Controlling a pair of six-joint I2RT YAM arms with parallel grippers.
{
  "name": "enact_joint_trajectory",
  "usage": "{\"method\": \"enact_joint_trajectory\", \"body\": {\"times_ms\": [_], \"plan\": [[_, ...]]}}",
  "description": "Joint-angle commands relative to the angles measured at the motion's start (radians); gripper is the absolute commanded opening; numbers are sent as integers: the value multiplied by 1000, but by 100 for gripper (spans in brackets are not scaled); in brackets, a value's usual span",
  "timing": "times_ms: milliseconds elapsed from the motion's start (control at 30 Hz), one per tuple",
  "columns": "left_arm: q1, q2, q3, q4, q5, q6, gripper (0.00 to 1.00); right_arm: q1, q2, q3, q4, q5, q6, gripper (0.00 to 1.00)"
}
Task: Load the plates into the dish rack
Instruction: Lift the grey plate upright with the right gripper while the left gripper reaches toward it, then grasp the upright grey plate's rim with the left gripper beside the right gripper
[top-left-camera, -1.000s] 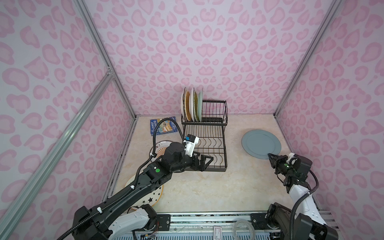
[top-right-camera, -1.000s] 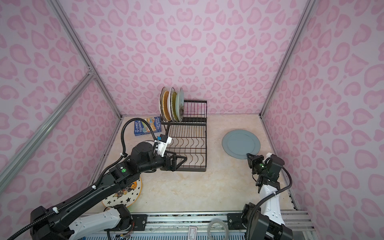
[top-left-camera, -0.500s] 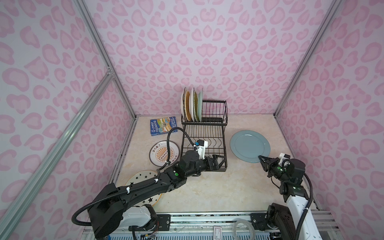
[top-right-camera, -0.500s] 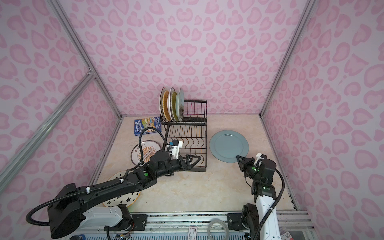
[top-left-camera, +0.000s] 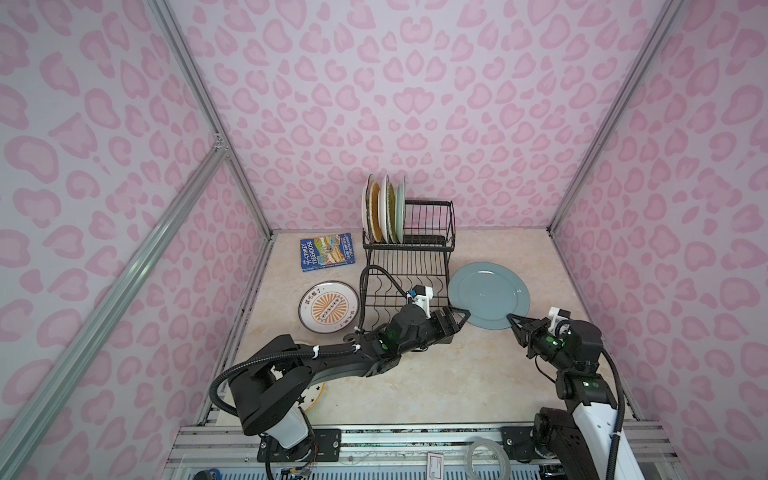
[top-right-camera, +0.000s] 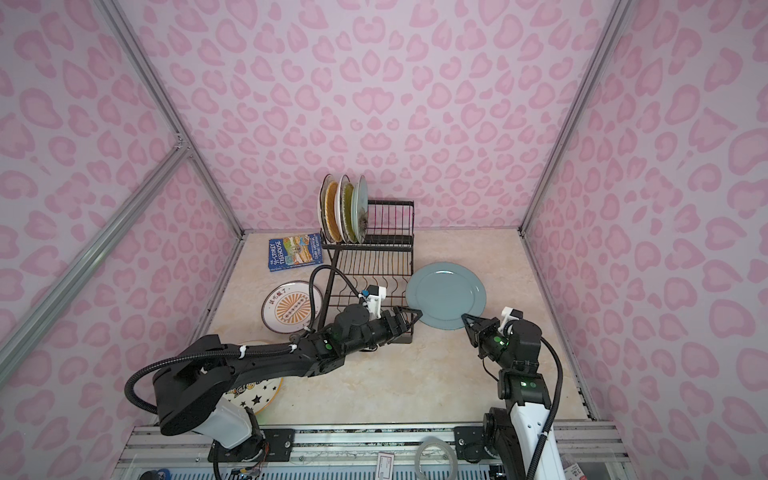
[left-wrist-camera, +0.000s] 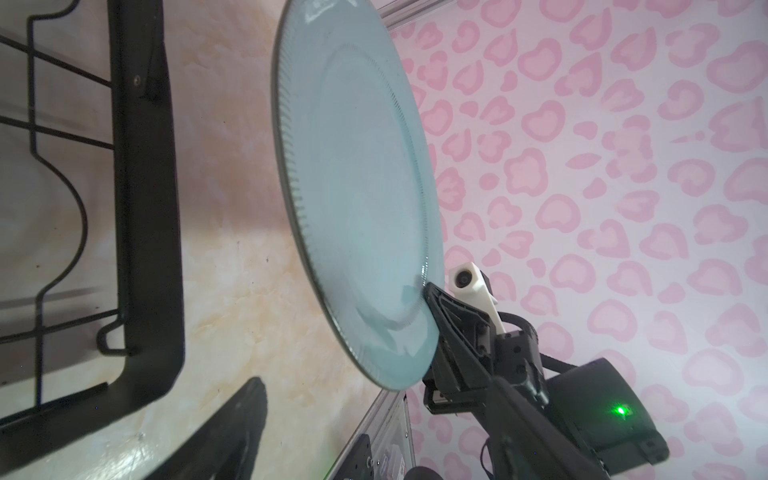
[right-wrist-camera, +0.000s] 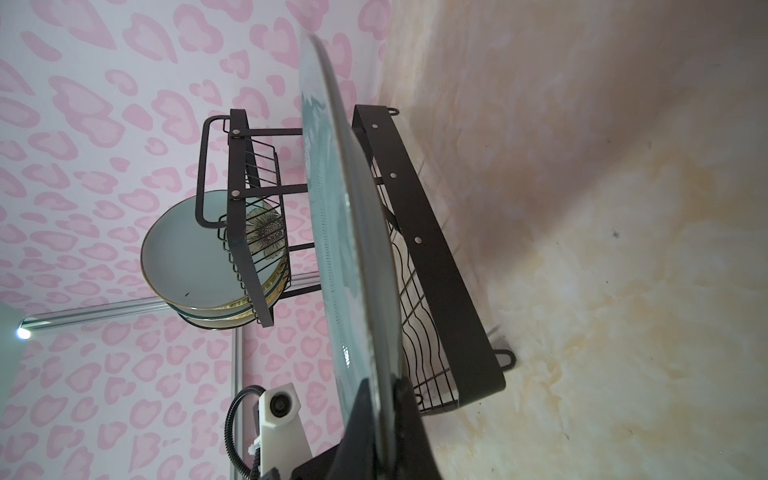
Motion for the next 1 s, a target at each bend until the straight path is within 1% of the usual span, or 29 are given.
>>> {"method": "enact_joint_trajectory", "body": {"times_ms": [0,133,267,400,500,533,667,767,833,900,967], "plan": [[-1,34,31,78,-19,-55,77,14,-12,7,98,5,14,0],[-1,67,51,85,-24,-79,66,23,-21,7,97,7,18,0],[0,94,76,86,-25,-94,49,28,-31,7,92,10,19,0],[0,119,87,91,-32,-121,41,30,-37,7,91,10,22,0],[-1,135,92,106,-31,-138,37,33,-38,7,92,8,22,0],[-1,140,93,107,-31,-142,33,33,-37,7,92,8,22,0],[-1,155,101,120,-27,-152,23,36,-38,3,97,6,22,0],[-1,163,111,123,-30,-155,19,37,-42,0,95,2,22,0],[0,168,118,123,-30,-159,12,37,-45,-2,93,1,22,0],[-1,174,120,139,-32,-170,3,37,-50,-4,92,-1,22,0],[-1,174,117,155,-28,-178,3,37,-50,-4,89,-5,19,0]]}}
